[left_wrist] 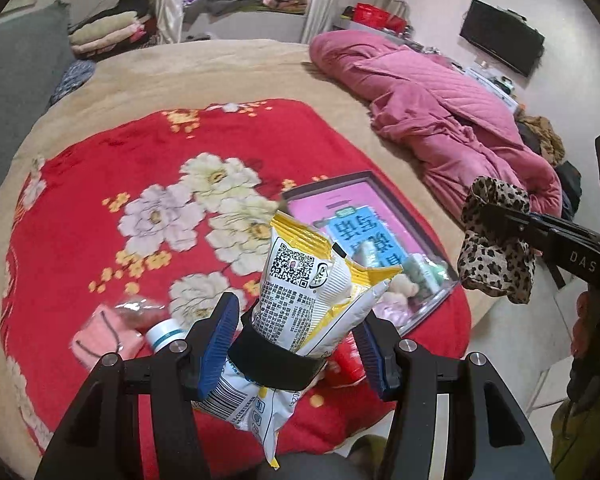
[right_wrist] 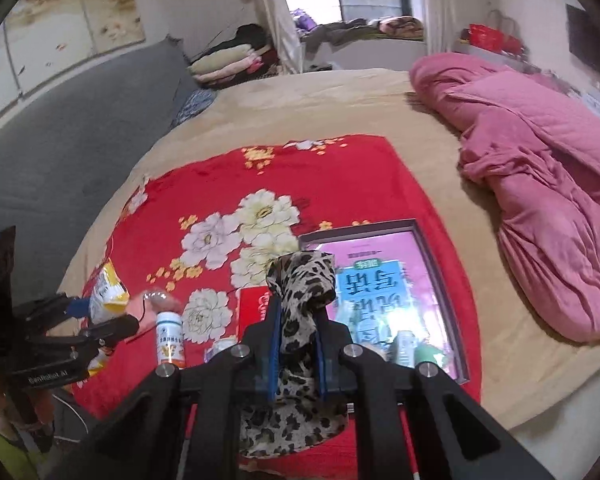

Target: Organize soft objects

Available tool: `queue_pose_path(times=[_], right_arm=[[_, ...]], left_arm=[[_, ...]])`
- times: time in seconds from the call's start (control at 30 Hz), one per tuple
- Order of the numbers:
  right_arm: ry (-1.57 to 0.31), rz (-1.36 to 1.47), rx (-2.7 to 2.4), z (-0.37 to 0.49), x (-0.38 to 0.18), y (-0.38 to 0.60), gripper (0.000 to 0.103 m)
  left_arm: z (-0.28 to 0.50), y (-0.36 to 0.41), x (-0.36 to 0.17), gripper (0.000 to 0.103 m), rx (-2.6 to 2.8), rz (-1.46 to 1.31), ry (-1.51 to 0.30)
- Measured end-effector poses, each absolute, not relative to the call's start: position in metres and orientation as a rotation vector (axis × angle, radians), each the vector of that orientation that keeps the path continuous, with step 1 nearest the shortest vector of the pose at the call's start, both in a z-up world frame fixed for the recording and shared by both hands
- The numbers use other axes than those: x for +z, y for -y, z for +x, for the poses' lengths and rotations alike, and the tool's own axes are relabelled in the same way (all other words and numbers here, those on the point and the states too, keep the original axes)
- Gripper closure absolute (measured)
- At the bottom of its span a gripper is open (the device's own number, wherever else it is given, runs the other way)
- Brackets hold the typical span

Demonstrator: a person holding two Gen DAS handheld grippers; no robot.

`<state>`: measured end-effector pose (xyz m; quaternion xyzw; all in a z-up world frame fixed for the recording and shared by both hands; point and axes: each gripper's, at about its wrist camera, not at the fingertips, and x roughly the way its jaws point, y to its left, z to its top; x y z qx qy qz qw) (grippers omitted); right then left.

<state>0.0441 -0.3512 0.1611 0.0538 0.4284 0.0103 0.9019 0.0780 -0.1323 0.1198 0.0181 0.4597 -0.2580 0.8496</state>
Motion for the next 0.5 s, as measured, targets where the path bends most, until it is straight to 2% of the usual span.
queue_pose_path(times=[0.5], right_arm=[[-0.852,0.142,-0.044,0.035,0.167,0.401,0.089]], left_arm=[[0.073,0.212,0.117,0.045,-0.652,0.05,-0.987]])
